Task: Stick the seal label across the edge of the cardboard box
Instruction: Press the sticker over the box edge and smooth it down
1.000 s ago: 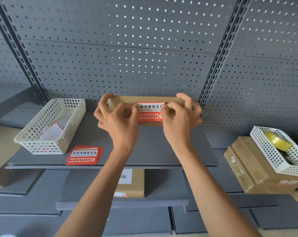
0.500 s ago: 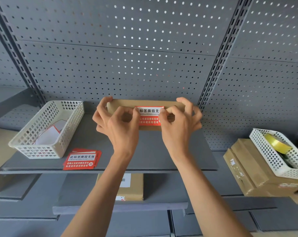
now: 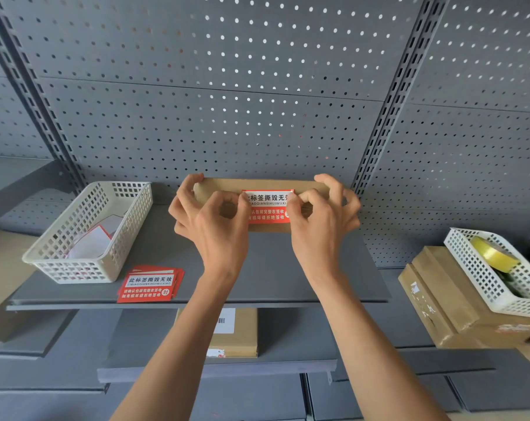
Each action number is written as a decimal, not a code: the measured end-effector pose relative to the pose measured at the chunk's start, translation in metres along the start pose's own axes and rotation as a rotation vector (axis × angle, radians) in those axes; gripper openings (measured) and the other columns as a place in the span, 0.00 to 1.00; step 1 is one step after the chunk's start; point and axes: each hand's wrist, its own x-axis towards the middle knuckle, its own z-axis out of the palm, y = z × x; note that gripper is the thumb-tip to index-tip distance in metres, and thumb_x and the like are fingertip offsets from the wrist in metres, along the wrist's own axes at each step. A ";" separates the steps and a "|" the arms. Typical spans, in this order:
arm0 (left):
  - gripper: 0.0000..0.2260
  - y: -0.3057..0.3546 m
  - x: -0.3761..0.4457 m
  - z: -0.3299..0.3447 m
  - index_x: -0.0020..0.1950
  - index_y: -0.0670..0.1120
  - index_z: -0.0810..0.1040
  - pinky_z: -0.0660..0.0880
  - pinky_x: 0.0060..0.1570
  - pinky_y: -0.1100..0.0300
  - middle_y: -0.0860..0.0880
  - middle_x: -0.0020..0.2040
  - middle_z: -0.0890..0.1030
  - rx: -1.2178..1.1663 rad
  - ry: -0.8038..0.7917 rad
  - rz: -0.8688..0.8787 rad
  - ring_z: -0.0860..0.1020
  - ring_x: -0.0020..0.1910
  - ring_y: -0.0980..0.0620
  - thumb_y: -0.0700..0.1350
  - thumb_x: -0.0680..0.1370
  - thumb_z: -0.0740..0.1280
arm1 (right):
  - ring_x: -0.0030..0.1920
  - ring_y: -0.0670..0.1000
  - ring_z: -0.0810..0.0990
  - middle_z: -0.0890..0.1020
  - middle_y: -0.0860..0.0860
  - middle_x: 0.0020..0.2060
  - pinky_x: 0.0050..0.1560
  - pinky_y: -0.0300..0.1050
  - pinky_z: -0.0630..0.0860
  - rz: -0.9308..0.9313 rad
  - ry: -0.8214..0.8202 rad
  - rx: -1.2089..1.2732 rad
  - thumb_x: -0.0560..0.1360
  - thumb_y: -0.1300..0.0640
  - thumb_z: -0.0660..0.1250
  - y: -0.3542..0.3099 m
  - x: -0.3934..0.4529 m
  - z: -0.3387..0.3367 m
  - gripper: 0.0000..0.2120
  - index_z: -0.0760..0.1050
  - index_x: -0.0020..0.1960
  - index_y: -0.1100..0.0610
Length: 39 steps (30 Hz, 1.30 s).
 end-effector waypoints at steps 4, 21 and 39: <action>0.12 0.000 0.000 0.000 0.34 0.52 0.79 0.63 0.62 0.45 0.55 0.71 0.67 0.012 -0.003 0.005 0.62 0.70 0.46 0.54 0.75 0.72 | 0.68 0.58 0.64 0.73 0.41 0.66 0.55 0.50 0.55 -0.012 -0.012 -0.017 0.77 0.44 0.67 0.002 0.000 -0.001 0.16 0.74 0.35 0.51; 0.07 -0.001 0.003 -0.004 0.41 0.53 0.77 0.62 0.64 0.44 0.55 0.71 0.66 -0.004 -0.058 0.005 0.60 0.72 0.46 0.53 0.76 0.71 | 0.67 0.56 0.63 0.75 0.42 0.64 0.56 0.51 0.62 0.002 -0.014 0.179 0.76 0.54 0.70 0.002 0.002 -0.004 0.13 0.74 0.59 0.49; 0.18 0.010 0.011 0.014 0.38 0.52 0.73 0.61 0.63 0.44 0.53 0.70 0.68 0.065 0.056 -0.041 0.63 0.70 0.45 0.64 0.68 0.74 | 0.72 0.61 0.62 0.73 0.46 0.65 0.60 0.58 0.63 0.106 0.087 -0.019 0.70 0.32 0.68 -0.027 0.000 0.024 0.28 0.72 0.61 0.49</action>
